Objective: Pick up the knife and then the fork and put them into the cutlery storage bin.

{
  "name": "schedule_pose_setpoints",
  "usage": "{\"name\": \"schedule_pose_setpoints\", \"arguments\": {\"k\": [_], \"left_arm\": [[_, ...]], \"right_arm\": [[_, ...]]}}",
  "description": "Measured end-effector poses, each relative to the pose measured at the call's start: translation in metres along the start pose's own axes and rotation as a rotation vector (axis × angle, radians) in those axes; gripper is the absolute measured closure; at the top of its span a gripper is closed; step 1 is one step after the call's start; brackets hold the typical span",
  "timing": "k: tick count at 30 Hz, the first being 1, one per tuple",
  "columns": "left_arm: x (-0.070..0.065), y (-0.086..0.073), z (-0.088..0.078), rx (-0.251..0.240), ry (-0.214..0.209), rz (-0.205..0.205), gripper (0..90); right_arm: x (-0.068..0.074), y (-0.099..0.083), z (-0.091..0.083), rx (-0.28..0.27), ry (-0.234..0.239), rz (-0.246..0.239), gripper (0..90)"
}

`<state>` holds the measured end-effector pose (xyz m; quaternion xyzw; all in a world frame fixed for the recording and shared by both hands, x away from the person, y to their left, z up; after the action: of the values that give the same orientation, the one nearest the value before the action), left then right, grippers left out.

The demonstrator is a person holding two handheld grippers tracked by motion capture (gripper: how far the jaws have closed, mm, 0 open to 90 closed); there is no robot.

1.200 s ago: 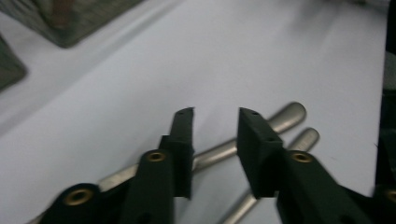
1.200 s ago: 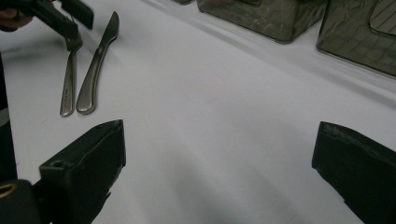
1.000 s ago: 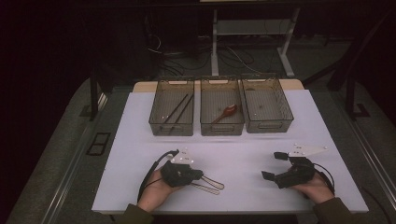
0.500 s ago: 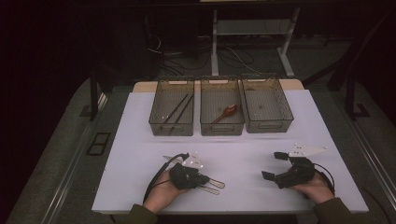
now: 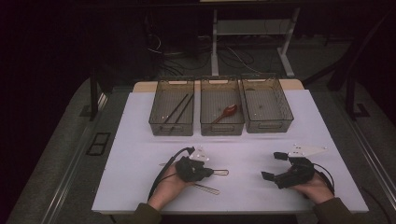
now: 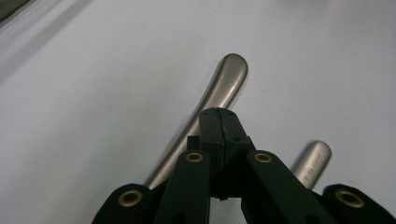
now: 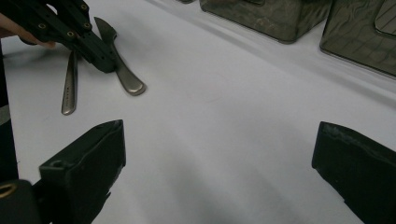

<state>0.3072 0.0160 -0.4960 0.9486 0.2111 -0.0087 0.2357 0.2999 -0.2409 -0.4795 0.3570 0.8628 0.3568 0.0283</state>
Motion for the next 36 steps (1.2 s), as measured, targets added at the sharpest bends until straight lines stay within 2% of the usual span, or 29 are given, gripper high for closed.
{"name": "schedule_pose_setpoints", "arguments": {"k": [9, 11, 13, 14, 17, 20, 22, 23, 25, 27, 31, 33, 36], "left_arm": [[0.011, 0.015, 0.006, 0.014, 0.033, 0.005, 89.1], [0.014, 0.018, 0.007, 0.010, 0.037, -0.012, 89.1], [0.019, 0.022, 0.009, 0.007, 0.042, -0.002, 89.2], [0.019, 0.023, 0.009, 0.007, 0.039, -0.014, 89.1], [0.022, 0.027, 0.011, 0.004, 0.037, -0.016, 89.2], [0.023, 0.030, 0.011, -0.003, 0.034, -0.004, 89.0], [0.021, 0.033, 0.004, -0.033, 0.010, -0.023, 88.6], [0.023, 0.033, -0.001, -0.039, 0.012, -0.011, 86.7], [0.024, 0.032, -0.010, -0.061, 0.004, -0.019, 82.5], [0.028, 0.027, -0.016, -0.064, 0.012, -0.018, 77.5], [0.038, 0.014, -0.022, -0.032, 0.022, -0.017, 68.2], [0.041, 0.007, -0.021, -0.006, 0.033, -0.021, 63.4], [0.042, 0.002, -0.017, 0.015, 0.027, -0.013, 57.5]], "right_arm": [[0.000, 0.000, 0.000, -0.002, -0.001, 0.008, 2.2], [0.000, 0.000, 0.000, -0.001, -0.001, 0.008, 2.2], [0.000, 0.000, 0.000, -0.001, 0.000, 0.008, 2.2], [0.000, 0.000, 0.000, -0.001, 0.000, 0.008, 2.2], [-0.001, 0.000, 0.000, -0.003, -0.003, 0.006, 2.2], [-0.001, 0.000, 0.000, 0.000, -0.001, 0.008, 2.2], [-0.001, 0.000, 0.000, -0.002, 0.000, 0.007, 2.2], [-0.001, 0.000, 0.000, -0.002, 0.000, 0.007, 2.2], [-0.001, -0.001, 0.000, 0.000, 0.001, 0.010, 2.2], [-0.001, -0.001, 0.000, -0.002, 0.000, 0.009, 2.2], [-0.001, -0.001, -0.001, -0.002, 0.001, 0.011, 2.2], [-0.001, -0.001, -0.001, -0.003, 0.000, 0.010, 2.2], [-0.001, -0.001, -0.001, -0.003, 0.000, 0.009, 2.2]]}}
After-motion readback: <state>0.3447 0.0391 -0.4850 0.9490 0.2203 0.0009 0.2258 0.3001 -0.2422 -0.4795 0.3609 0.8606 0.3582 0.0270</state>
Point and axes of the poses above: each handheld gripper's, and its own axes: z roughly forward along the jaws, y roughly out of its top, x roughly to its left, the point moved 7 cm from there along z, roughly forward along the jaws, and after that the axes turned 15 degrees about x, right-handed, at the moved point
